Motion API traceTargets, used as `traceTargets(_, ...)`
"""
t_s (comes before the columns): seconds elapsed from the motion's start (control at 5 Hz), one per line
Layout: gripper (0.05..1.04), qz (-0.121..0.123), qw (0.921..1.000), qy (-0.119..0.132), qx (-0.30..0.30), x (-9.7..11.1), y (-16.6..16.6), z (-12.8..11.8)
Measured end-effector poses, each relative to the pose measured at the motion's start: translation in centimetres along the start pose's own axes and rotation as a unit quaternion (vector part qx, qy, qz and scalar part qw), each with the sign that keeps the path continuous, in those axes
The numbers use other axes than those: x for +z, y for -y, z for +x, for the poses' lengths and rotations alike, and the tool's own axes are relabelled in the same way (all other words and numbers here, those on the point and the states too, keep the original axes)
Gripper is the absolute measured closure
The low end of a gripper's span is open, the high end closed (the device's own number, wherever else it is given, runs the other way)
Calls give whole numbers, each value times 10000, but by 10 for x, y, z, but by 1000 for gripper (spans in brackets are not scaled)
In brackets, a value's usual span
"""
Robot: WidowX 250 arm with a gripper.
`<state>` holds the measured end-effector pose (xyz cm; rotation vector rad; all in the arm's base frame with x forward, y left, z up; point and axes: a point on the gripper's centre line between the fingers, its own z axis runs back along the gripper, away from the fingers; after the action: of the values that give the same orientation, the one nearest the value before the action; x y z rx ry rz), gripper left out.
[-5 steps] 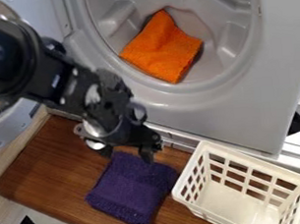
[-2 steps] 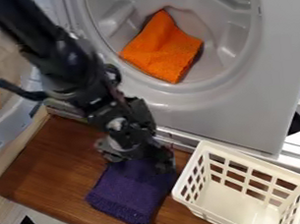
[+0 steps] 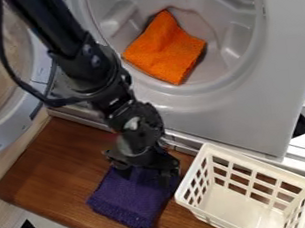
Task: Pick the blue towel and move it to the right edge of the washing machine
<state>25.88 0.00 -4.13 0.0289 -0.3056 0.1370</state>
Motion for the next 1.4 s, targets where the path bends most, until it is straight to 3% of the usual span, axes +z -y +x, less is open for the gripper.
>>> traceTargets(0.6, 83, -69, 9993, -357, -68, -22, 5, -7)
traceTargets(1.4, 83, -114, 9989, -282, 369, -30, -19, -3)
